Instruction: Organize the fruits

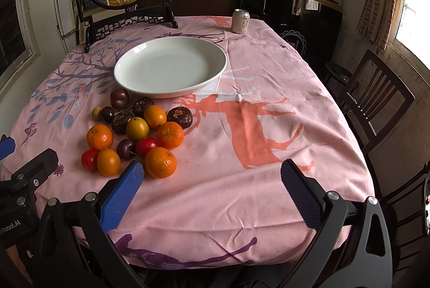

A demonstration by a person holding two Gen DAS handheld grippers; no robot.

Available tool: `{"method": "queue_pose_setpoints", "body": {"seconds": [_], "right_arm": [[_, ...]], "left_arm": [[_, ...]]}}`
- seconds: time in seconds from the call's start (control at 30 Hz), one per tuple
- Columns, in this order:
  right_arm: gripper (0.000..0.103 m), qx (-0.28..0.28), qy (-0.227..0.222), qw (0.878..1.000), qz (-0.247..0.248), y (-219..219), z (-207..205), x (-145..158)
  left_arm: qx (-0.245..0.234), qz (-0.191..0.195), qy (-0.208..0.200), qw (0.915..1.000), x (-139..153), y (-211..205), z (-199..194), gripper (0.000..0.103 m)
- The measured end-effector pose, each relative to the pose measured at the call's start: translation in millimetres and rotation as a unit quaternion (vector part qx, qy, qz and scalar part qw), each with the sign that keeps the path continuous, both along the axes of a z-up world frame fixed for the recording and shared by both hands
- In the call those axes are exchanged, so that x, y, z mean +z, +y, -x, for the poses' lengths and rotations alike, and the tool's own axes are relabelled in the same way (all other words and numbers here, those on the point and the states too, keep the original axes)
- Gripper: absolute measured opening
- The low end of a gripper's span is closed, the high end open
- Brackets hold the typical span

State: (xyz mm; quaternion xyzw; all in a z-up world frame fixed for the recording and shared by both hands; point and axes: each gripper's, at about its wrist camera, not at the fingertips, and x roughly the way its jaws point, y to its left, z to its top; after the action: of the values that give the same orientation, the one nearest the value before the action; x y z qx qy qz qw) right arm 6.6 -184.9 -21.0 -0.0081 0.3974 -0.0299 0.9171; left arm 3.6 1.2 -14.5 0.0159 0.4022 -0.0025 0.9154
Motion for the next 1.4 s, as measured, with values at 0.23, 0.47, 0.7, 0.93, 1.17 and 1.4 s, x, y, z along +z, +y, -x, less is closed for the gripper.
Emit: {"method": "queue_pose_setpoints", "body": {"seconds": [0.23, 0.47, 0.7, 0.93, 1.17, 1.4], "right_arm": [[0.102, 0.0, 0.0, 1.0, -0.001, 0.2, 0.3, 0.1], [0.102, 0.0, 0.0, 1.0, -0.001, 0.4, 0.5, 0.1], [0.102, 0.0, 0.001, 1.0, -0.001, 0.4, 0.5, 0.1], [0.102, 0.0, 0.001, 1.0, -0.002, -1.2, 0.0, -0.9], [0.102, 0.0, 0.002, 1.0, -0.003, 1.4, 0.6, -1.1], [0.102, 0.0, 0.002, 1.0, -0.003, 1.4, 0.5, -1.1]], "left_arm": [[0.001, 0.0, 0.0, 1.0, 0.1, -0.1, -0.1, 0.101], [0.0, 0.0, 0.001, 1.0, -0.2, -0.1, -0.1, 0.101], [0.0, -0.001, 0.001, 1.0, -1.1, -0.1, -0.1, 0.101], [0.0, -0.001, 0.002, 1.0, -0.9, -0.2, -0.3, 0.101], [0.001, -0.001, 0.003, 1.0, -0.7, -0.2, -0.3, 0.101], [0.0, -0.001, 0.004, 1.0, -2.6, -0.4, -0.5, 0.101]]}}
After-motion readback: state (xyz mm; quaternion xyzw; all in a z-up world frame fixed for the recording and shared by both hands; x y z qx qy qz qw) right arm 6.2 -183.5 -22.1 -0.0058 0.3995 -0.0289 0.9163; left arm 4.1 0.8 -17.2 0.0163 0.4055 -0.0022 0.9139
